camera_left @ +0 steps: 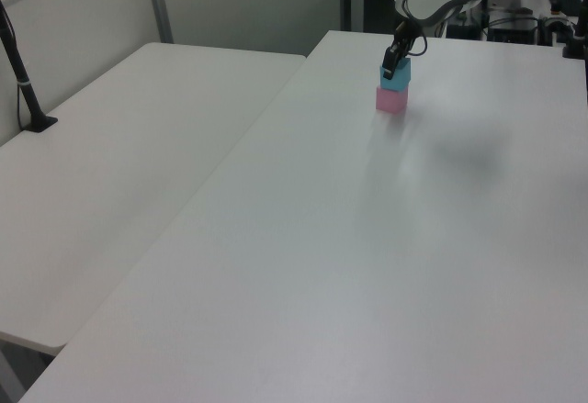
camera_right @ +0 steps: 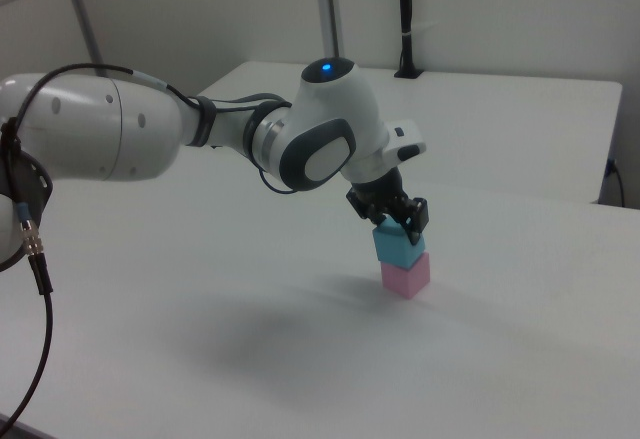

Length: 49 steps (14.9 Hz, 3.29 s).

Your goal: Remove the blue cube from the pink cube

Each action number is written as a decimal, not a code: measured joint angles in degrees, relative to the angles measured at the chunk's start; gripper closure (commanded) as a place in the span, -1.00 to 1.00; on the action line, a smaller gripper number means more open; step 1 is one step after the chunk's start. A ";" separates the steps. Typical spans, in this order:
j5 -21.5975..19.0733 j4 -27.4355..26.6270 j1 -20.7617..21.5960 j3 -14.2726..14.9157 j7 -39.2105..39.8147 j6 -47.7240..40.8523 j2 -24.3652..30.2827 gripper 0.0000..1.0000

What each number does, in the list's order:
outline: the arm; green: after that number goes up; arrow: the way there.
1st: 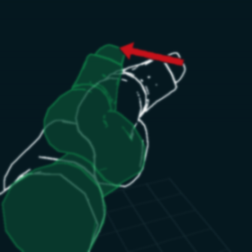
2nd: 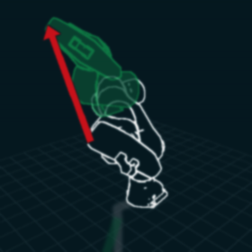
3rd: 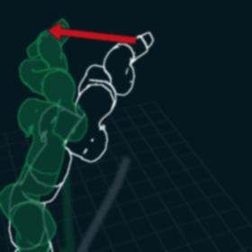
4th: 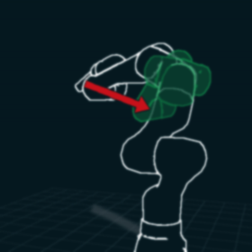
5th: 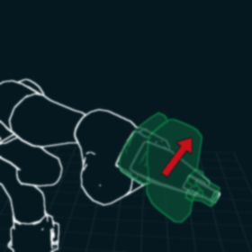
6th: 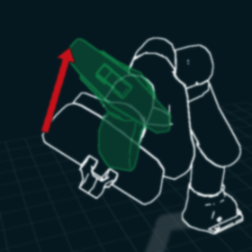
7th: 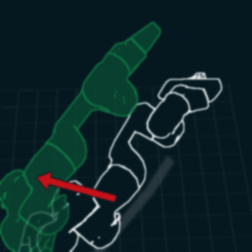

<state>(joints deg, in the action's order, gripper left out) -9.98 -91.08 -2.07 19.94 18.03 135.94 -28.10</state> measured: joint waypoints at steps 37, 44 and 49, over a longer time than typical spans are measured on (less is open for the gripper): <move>10.18 -26.15 7.35 -11.87 -13.67 -13.31 16.07 -1.00; 10.18 -23.34 6.72 -11.89 -14.08 -13.86 18.91 -1.00; 10.69 -10.43 3.05 -11.88 -14.05 -29.31 26.24 -1.00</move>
<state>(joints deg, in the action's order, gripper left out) 0.71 -101.51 0.98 8.05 3.99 106.63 -1.86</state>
